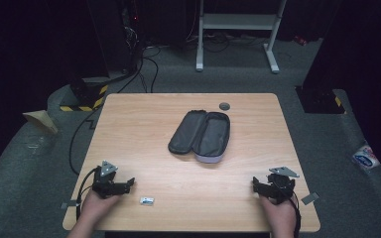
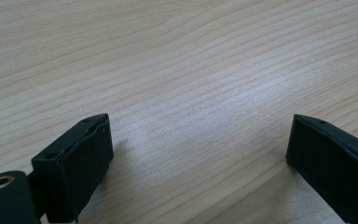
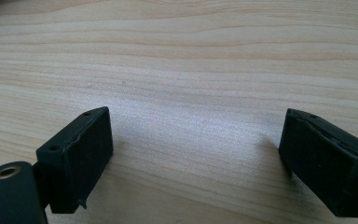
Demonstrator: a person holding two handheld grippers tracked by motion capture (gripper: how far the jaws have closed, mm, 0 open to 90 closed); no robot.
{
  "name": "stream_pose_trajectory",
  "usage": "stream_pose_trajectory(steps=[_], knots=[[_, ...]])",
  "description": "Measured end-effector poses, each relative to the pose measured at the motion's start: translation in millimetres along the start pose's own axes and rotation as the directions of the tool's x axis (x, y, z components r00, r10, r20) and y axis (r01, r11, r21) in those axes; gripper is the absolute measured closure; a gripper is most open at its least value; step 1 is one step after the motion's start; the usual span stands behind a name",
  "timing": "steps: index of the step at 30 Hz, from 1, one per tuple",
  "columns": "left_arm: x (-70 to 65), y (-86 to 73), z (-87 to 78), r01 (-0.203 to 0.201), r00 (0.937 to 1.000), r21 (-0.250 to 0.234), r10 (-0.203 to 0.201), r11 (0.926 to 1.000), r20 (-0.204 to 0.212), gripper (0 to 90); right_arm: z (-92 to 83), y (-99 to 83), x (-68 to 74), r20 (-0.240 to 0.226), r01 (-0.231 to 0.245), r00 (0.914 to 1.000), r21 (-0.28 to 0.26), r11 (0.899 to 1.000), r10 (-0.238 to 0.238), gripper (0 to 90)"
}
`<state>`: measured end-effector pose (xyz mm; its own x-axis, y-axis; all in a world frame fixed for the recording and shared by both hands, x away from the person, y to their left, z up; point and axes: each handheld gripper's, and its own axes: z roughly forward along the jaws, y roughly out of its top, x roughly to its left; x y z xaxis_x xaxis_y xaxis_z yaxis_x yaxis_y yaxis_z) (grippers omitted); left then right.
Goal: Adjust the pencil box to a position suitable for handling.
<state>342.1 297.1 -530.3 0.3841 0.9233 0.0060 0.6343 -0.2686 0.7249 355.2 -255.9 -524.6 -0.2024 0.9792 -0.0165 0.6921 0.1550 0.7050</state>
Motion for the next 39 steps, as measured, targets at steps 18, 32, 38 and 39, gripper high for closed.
stream_pose_trajectory(steps=[18, 32, 38, 39], knots=[[0.0, 0.0, -0.1, -0.003, 1.0, 0.0, 0.003, 1.0, 0.0, 7.7, 0.0, 0.1, 0.3, -0.002, -0.001, 1.0, 0.0, 1.0, 0.001, 10.1], [0.1, 0.2, 0.0, -0.003, 1.0, -0.001, 0.003, 1.0, 0.0, 7.7, -4.3, 1.6, -0.4, -0.036, 0.017, 0.9992, -0.012, 1.0, -0.017, 14.9], [-0.1, 0.1, 0.0, -0.003, 1.0, -0.001, 0.003, 1.0, -0.001, 7.7, -13.6, 8.2, 9.5, -0.066, 0.035, 0.997, -0.082, 0.996, -0.041, 21.1], [-0.1, 0.1, 0.0, -0.002, 1.0, -0.001, 0.002, 1.0, -0.001, 7.7, -14.1, 8.7, 10.1, -0.067, 0.042, 0.9965, -0.091, 0.995, -0.049, 21.8]])
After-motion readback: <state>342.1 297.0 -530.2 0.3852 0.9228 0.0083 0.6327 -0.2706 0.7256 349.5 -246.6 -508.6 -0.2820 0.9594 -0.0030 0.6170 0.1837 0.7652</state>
